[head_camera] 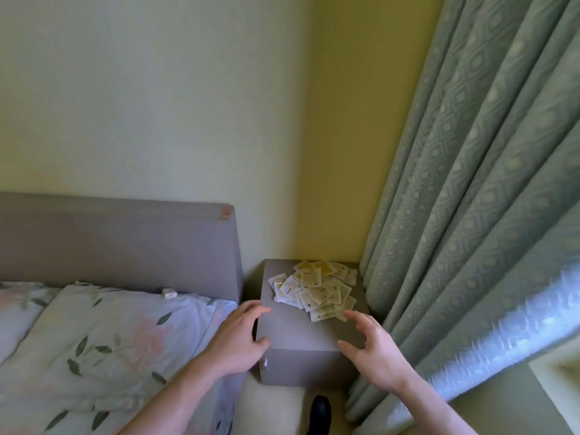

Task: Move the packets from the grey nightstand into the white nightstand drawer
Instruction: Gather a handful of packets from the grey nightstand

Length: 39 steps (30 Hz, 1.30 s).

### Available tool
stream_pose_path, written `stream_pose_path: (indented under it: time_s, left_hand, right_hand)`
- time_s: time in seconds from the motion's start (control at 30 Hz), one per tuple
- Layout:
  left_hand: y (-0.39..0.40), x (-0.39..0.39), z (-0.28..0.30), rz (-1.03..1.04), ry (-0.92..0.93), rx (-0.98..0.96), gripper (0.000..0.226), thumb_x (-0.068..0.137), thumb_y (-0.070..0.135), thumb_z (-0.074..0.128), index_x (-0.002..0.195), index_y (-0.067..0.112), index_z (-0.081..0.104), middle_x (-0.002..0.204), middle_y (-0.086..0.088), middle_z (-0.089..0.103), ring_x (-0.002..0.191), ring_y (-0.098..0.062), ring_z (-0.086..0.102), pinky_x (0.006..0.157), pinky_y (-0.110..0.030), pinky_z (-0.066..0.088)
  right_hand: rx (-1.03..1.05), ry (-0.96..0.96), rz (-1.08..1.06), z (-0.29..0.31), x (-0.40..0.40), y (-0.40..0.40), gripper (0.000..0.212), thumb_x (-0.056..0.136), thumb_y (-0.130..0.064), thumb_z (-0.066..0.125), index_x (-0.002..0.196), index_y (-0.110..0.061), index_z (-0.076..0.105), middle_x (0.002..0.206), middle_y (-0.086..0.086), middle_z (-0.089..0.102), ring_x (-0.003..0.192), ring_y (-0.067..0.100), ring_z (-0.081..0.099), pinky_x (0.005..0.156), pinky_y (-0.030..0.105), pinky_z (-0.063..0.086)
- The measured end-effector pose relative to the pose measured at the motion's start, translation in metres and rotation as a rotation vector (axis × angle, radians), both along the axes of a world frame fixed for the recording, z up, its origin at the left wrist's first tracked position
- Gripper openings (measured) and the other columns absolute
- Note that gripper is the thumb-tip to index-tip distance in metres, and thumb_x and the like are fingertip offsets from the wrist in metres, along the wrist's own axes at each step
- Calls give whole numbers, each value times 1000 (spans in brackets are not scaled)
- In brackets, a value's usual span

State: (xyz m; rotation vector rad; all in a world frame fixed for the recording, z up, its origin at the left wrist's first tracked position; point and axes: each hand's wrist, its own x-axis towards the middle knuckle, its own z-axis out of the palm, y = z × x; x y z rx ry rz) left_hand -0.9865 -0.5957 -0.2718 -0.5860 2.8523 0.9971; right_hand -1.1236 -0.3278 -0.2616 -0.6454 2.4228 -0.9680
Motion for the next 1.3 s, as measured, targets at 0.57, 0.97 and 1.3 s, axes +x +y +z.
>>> stream_pose_path:
  time_s: [0.57,0.97,1.3]
  left_hand:
    - [-107,-258,-160,189,-242,169,50,86,32,64,134,35,52,134,21,45,127,-2,48,109,-23,37]
    - [-134,-343,-350,286,-287,139,60,87,40,71,141,32,47,135,13,45,129,-12,47,103,-30,46]
    - [-125,-366,-399,418,-241,98,54,87,43,74,133,36,47,124,15,60,119,-10,58,89,-34,54]
  right_hand:
    - [220,-338,-94,-172,-302,-159,55,92,-25,68,143,-20,49,141,-2,54,127,20,54,103,33,47]
    - [271,-217,-355,-339,-362,-249,63,77,-50,82,124,-23,50,120,0,62,109,29,64,90,43,55]
    - [321,-118,-380,-393,-362,-262,66,86,-26,80,139,-26,42,87,-14,62,86,20,65,73,39,53]
